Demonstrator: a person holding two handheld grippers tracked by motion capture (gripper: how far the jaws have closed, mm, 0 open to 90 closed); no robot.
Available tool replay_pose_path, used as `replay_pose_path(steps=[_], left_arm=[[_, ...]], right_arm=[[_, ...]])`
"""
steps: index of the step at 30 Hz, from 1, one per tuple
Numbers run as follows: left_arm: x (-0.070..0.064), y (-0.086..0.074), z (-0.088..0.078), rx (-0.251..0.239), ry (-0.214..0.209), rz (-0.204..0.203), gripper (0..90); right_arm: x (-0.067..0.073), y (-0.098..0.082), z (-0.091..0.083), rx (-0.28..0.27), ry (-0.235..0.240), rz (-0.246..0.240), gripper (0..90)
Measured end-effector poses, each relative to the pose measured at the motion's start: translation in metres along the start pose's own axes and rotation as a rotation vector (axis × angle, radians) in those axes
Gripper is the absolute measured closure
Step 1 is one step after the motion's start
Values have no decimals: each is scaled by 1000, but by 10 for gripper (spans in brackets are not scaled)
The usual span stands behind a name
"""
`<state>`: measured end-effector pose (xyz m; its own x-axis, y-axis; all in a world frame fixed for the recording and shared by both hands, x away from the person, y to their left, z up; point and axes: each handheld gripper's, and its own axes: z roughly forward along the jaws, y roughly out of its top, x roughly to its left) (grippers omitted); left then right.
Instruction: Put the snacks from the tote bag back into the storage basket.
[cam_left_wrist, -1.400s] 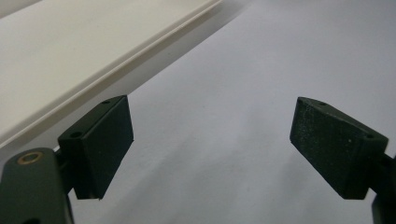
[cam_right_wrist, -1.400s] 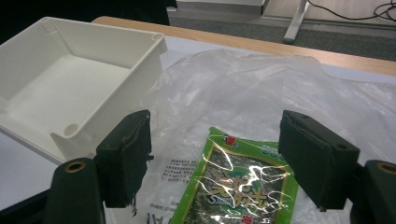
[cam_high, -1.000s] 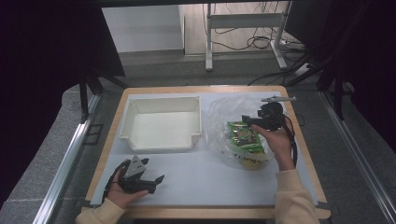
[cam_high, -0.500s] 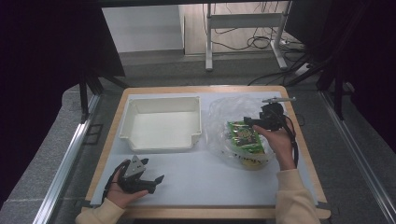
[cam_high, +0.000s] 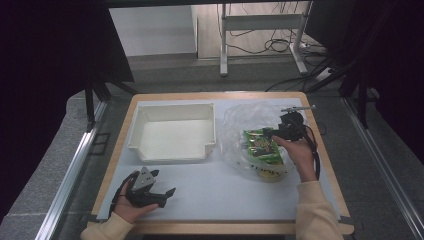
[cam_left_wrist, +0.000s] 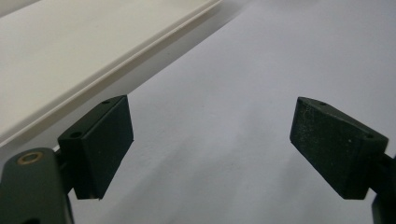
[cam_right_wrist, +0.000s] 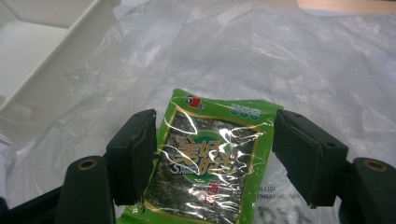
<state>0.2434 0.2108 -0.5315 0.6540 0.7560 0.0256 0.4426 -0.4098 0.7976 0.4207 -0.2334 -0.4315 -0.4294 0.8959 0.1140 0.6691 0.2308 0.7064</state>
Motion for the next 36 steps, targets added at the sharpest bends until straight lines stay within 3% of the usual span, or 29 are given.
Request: replay_pose_path(steps=[18, 26, 36], left_arm=[[-2, 0, -1, -3, -15, 8, 132], [-3, 1, -1, -5, -20, 10, 132], [-5, 1, -3, -13, -34, 19, 132]], right_arm=[[-7, -9, 22, 113, -39, 16, 332], [-7, -11, 20, 139, -44, 26, 401], [-10, -12, 34, 216, -74, 27, 437]])
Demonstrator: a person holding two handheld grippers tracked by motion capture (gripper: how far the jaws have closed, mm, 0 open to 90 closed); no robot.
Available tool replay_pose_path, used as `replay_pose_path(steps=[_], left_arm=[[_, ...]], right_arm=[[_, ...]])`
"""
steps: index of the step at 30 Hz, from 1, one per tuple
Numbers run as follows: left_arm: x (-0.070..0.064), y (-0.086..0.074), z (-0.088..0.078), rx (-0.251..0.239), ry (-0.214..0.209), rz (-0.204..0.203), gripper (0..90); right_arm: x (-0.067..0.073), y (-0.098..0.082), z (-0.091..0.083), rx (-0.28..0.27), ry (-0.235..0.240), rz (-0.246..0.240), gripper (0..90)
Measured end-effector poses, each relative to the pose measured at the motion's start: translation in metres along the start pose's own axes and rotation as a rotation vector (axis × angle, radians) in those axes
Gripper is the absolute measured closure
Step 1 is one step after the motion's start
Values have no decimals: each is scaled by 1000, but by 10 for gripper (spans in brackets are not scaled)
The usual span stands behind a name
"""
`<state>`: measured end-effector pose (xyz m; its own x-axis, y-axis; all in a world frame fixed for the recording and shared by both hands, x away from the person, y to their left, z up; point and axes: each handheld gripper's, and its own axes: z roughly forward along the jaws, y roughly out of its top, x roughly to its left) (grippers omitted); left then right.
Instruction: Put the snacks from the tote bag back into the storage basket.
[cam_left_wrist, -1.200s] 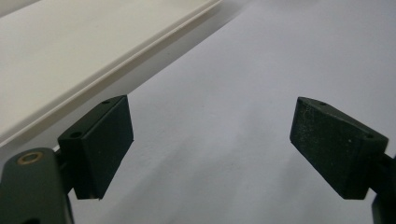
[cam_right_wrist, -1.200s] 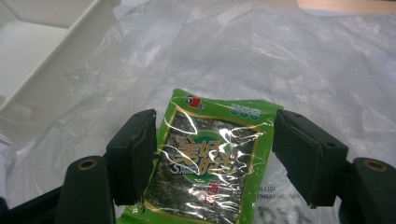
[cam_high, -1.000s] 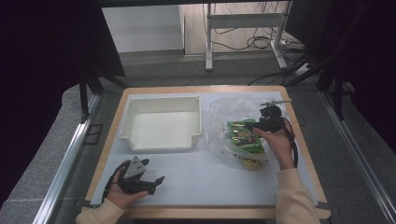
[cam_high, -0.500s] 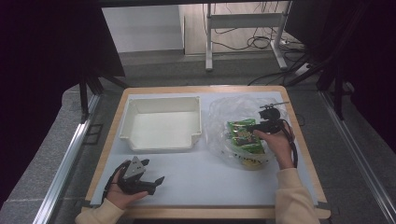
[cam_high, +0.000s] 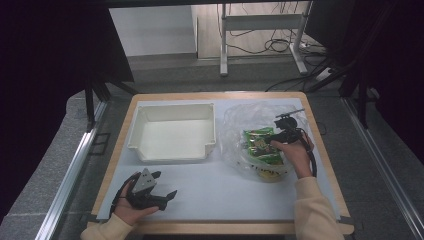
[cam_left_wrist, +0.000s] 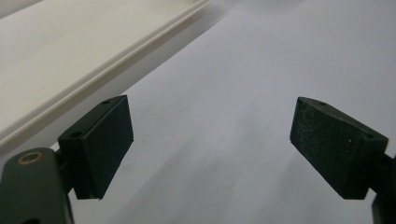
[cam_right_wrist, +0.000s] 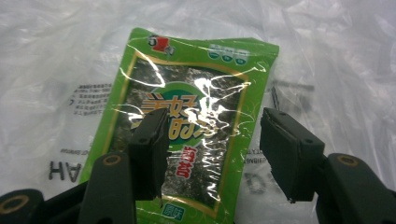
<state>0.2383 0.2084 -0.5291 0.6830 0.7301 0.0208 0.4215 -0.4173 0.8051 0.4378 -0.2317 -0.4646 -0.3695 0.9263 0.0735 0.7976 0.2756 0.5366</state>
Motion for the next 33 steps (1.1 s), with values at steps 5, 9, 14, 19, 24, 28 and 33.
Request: replay_pose_path(steps=[5, 9, 14, 19, 24, 28, 33], left_arm=[[1, 0, -1, -3, 2, -2, 132], [1, 0, -1, -2, 3, 1, 132], [2, 0, -2, -5, 3, -2, 132], [2, 0, -2, -6, 3, -4, 132], [2, 0, -2, -7, 5, -6, 132], [3, 0, -2, -7, 6, -6, 132], [3, 0, -3, -7, 7, -6, 132]], right_arm=[[-4, 2, 3, 23, -11, 15, 463], [-6, 6, 4, 36, -16, 30, 480], [-6, 7, 9, 68, -22, 38, 505], [-10, 5, 13, 85, -21, 55, 534], [-12, 3, 18, 109, -23, 62, 546], [-14, 0, 24, 124, -17, 78, 551], [-17, 0, 25, 129, -1, 103, 568]])
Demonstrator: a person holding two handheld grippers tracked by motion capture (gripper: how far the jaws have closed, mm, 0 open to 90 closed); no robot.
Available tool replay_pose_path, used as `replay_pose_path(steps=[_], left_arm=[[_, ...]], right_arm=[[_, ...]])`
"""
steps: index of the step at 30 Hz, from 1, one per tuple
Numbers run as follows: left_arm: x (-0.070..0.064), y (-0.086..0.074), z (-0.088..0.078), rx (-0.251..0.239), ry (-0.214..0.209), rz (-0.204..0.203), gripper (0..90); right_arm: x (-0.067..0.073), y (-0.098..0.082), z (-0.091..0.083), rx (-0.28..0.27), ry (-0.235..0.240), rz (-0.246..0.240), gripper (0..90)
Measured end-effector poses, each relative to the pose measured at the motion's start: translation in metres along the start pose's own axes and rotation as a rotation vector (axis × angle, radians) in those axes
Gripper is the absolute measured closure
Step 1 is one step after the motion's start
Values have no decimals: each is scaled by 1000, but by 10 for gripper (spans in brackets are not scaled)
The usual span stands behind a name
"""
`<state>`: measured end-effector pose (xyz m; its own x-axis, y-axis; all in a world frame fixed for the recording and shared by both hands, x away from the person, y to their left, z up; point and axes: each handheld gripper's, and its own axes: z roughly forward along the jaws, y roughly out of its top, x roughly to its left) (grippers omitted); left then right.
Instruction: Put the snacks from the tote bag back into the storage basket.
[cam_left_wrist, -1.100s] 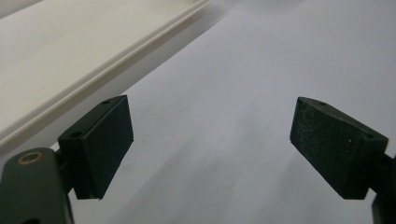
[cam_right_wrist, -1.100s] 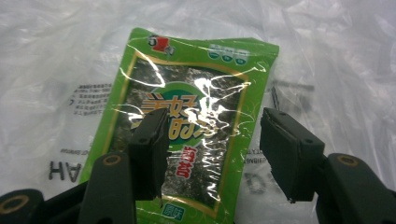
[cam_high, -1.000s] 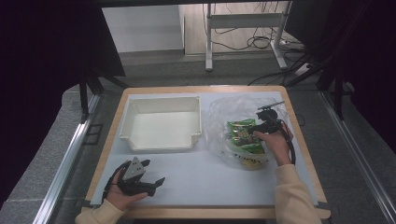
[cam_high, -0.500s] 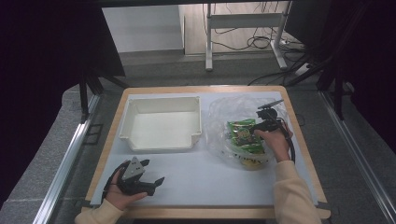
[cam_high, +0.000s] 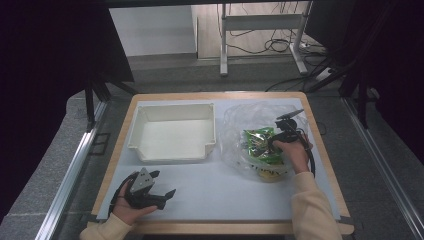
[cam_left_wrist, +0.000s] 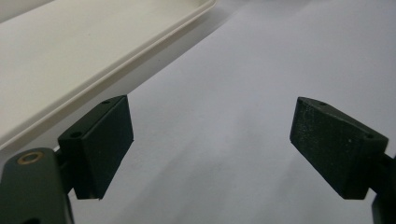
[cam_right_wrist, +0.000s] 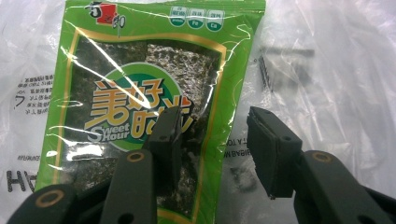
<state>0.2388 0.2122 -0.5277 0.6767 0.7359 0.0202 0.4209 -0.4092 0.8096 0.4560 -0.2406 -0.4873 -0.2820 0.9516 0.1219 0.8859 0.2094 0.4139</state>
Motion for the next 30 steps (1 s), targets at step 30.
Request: replay_pose_path(steps=[30], left_arm=[[1, -1, -1, -3, 4, 1, 132]], right_arm=[[4, -6, 2, -42, -16, 101, 865]])
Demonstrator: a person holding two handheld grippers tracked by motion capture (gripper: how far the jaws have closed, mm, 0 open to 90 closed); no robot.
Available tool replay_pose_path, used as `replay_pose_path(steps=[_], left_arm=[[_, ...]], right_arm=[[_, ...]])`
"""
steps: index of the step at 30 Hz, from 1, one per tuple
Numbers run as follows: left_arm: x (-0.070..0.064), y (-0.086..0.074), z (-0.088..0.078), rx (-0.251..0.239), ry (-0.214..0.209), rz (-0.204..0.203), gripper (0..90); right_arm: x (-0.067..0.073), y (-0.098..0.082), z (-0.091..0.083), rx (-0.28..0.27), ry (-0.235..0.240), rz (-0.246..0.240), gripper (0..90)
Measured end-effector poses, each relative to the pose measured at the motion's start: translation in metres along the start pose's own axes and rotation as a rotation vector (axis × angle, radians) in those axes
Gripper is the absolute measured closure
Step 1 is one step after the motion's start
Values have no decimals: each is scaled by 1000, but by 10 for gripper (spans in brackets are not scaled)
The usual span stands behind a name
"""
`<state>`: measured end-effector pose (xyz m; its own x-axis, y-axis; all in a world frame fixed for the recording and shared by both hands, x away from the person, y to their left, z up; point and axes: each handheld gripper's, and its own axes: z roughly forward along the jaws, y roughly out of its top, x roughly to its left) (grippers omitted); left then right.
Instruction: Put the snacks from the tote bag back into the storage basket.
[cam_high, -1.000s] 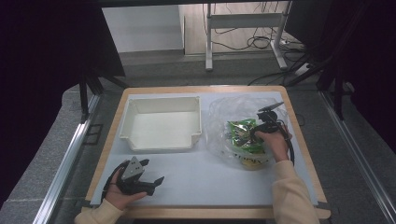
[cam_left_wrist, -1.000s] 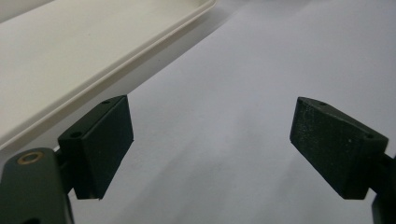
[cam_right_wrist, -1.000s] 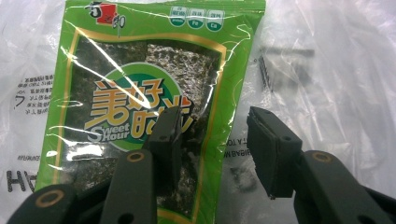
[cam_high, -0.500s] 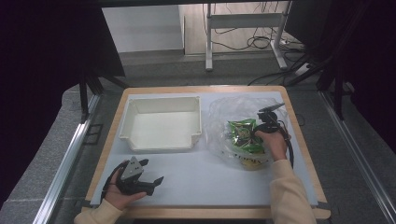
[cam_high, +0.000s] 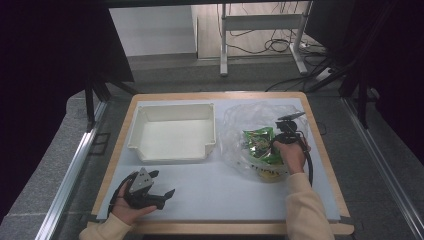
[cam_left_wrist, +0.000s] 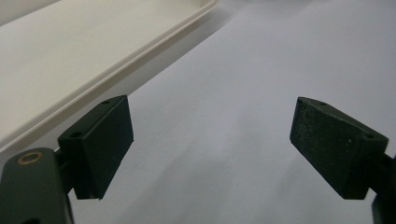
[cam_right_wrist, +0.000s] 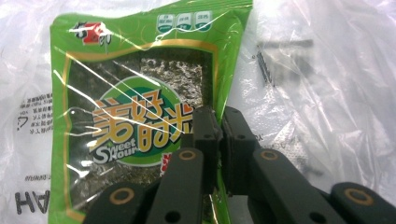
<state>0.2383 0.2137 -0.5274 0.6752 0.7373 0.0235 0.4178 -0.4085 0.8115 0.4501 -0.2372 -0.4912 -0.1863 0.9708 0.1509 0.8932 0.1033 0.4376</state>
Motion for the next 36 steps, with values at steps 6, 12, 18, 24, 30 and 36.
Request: replay_pose_path(steps=[6, 12, 18, 24, 30, 36], left_arm=[[1, 0, -1, -2, 2, -2, 132], [2, -1, -1, -3, 3, -2, 131], [3, -1, -2, -4, 4, -5, 131], [3, -1, -2, -5, 4, -6, 131], [3, -1, -2, -4, 4, -5, 131], [3, -1, -2, -3, 5, -5, 131]], right_arm=[[1, -1, -1, -8, -9, 9, 882], [-2, -1, -3, -15, 15, 28, 892], [-3, -2, -5, -36, 28, 29, 895], [-3, -4, -14, -73, 48, 20, 897], [-7, -5, -25, -117, 62, 35, 897], [-11, -7, -36, -168, 68, 42, 897]])
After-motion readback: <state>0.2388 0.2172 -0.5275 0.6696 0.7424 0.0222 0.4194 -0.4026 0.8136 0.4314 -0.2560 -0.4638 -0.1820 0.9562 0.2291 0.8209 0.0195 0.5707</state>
